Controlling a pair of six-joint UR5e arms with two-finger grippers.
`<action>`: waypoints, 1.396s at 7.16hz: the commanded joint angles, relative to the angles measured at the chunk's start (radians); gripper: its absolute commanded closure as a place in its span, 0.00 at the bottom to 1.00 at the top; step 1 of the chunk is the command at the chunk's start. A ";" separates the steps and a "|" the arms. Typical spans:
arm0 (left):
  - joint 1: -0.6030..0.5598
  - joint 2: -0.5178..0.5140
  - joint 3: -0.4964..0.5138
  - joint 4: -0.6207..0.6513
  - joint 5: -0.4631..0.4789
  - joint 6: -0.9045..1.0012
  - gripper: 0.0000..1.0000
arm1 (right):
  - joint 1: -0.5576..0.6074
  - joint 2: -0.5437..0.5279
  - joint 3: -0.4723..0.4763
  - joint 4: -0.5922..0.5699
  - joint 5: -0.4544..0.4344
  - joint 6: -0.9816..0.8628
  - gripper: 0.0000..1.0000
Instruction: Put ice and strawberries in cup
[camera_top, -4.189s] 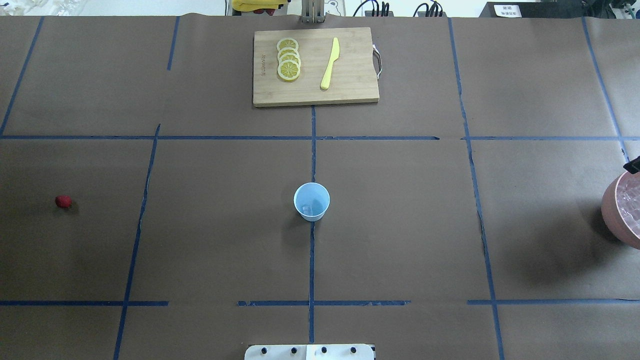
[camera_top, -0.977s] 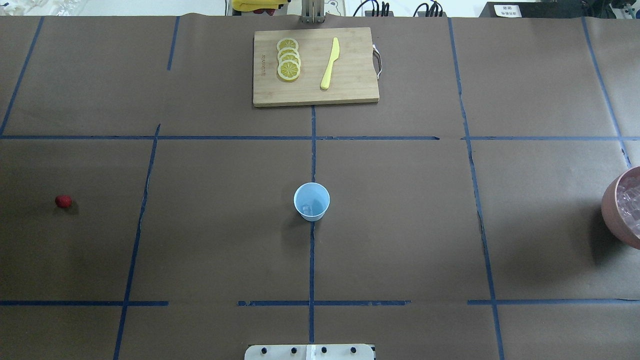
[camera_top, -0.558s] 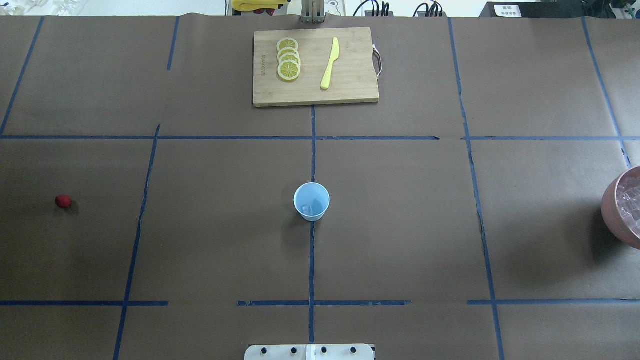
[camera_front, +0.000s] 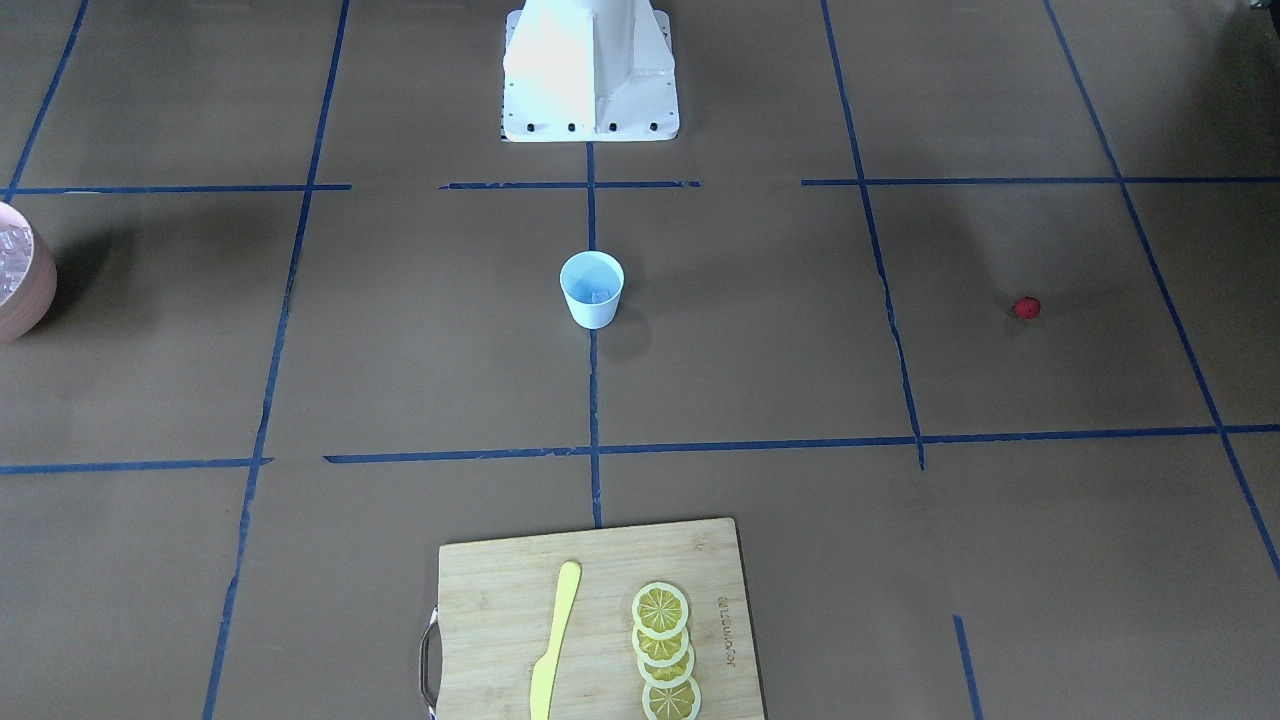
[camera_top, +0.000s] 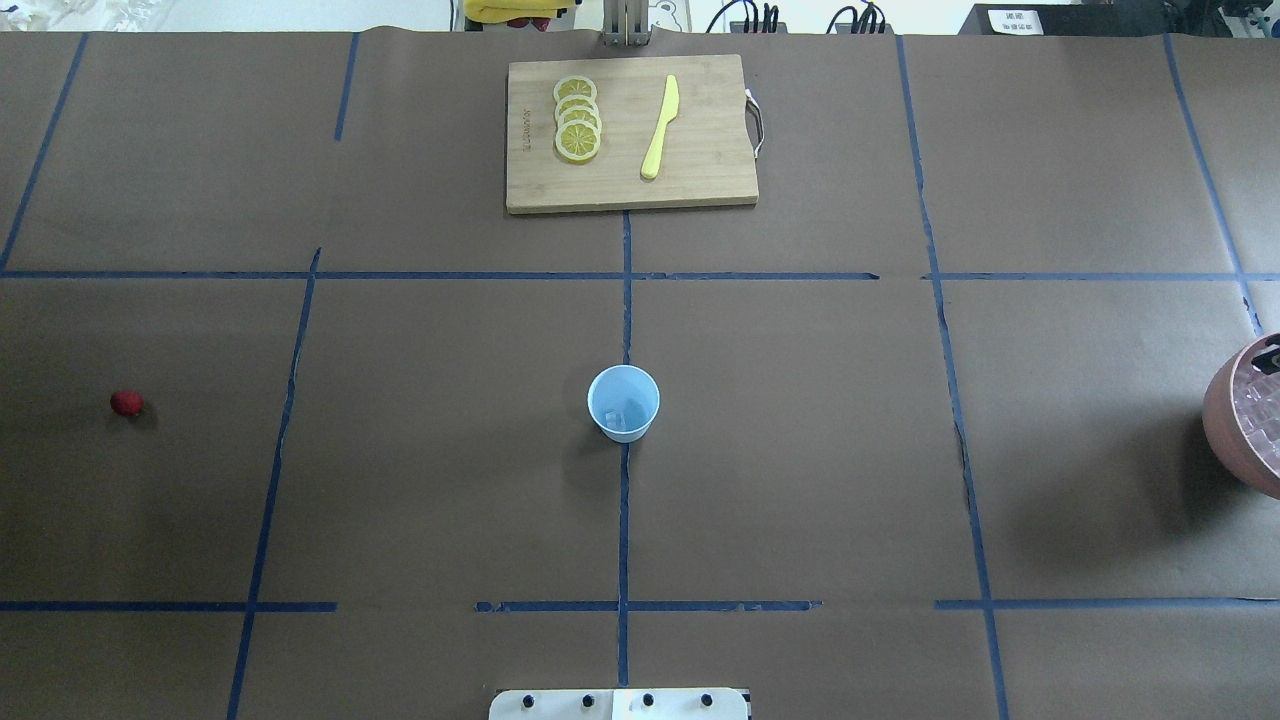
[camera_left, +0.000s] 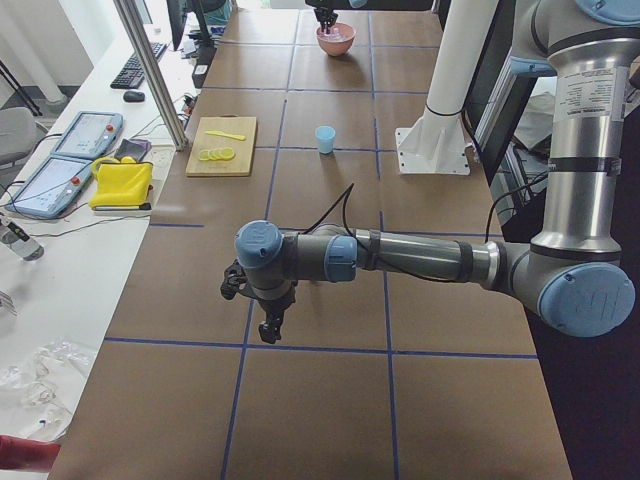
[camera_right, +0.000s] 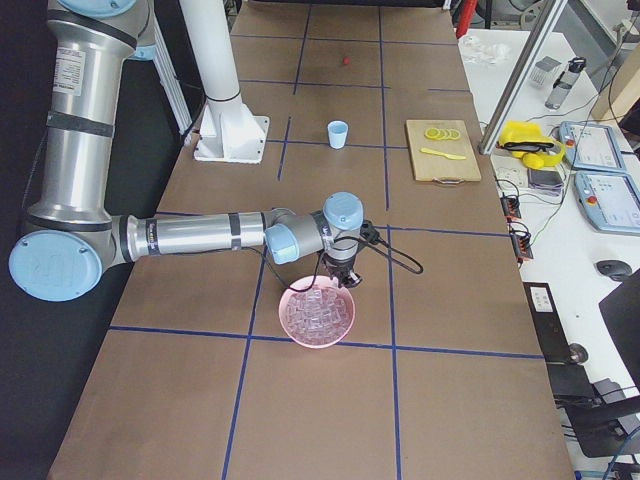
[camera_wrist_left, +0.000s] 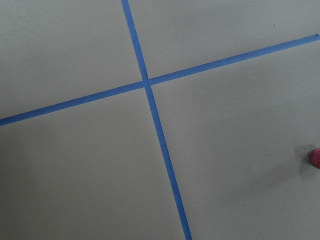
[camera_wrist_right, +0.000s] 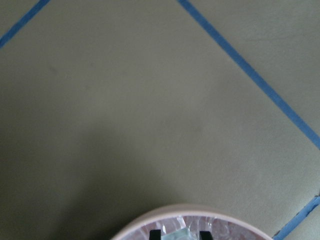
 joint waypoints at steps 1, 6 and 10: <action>0.000 0.000 0.000 0.000 0.000 0.000 0.00 | -0.004 0.059 0.058 -0.001 0.017 0.490 1.00; 0.000 0.000 -0.002 0.000 0.000 0.000 0.00 | -0.339 0.377 0.128 -0.127 -0.151 1.125 1.00; 0.000 0.000 -0.002 0.000 0.000 -0.002 0.00 | -0.651 0.802 0.076 -0.480 -0.406 1.407 1.00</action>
